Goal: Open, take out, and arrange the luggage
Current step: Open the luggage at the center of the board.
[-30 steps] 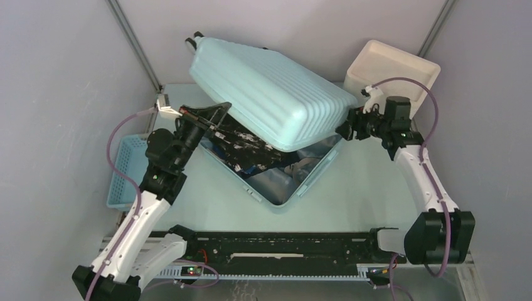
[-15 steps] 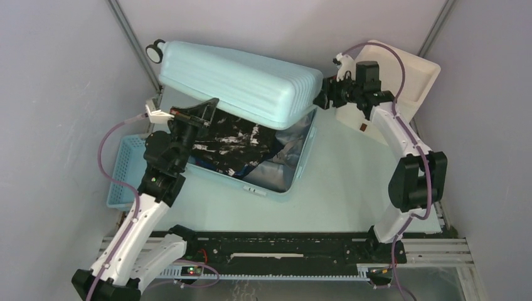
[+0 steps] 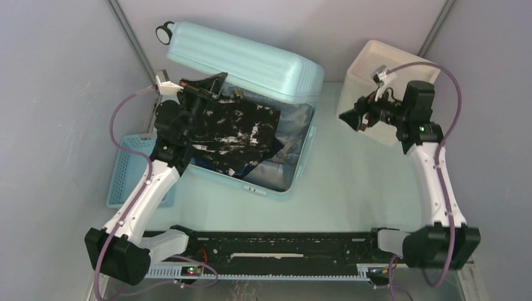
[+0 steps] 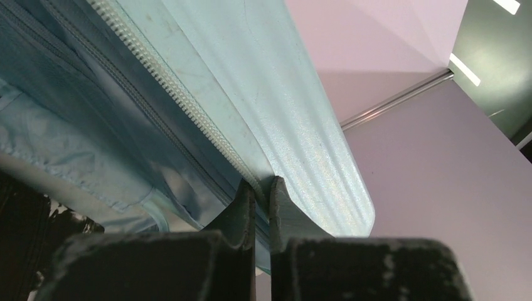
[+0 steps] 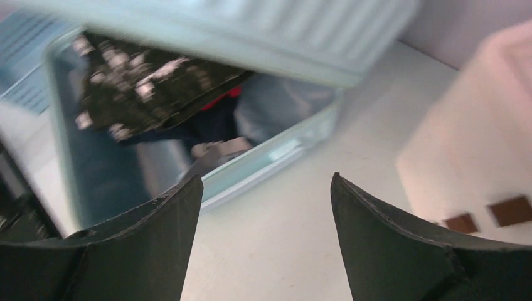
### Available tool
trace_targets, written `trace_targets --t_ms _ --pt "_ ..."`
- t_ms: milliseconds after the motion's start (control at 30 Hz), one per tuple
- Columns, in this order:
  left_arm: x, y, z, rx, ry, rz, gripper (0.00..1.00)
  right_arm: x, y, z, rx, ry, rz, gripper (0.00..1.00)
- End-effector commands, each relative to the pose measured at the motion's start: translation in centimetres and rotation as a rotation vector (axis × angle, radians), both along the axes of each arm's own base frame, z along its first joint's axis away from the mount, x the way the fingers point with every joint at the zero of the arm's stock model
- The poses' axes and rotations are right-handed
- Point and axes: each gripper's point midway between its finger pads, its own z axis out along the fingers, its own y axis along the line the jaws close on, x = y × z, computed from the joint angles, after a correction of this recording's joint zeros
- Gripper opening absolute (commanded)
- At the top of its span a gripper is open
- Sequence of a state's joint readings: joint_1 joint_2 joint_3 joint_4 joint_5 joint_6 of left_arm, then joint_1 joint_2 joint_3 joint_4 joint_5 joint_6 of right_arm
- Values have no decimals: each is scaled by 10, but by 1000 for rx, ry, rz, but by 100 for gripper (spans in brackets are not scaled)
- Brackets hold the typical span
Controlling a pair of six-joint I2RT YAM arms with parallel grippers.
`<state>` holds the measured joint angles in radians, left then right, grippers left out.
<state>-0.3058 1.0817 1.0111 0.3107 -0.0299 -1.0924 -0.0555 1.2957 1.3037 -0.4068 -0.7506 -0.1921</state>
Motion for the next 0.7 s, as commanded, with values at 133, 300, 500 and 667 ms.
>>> trace_targets --t_ms 133,300,500,667 --pt "31 3 50 68 -98 39 0 -117 51 -29 45 -65 411 86" --pt "50 -1 65 63 -115 41 0 -135 60 -46 55 -79 504 86" --pt "81 1 74 25 -117 54 0 -127 53 -49 22 -82 453 86" --pt "104 3 80 2 -126 65 0 -120 46 -52 23 -58 407 86"
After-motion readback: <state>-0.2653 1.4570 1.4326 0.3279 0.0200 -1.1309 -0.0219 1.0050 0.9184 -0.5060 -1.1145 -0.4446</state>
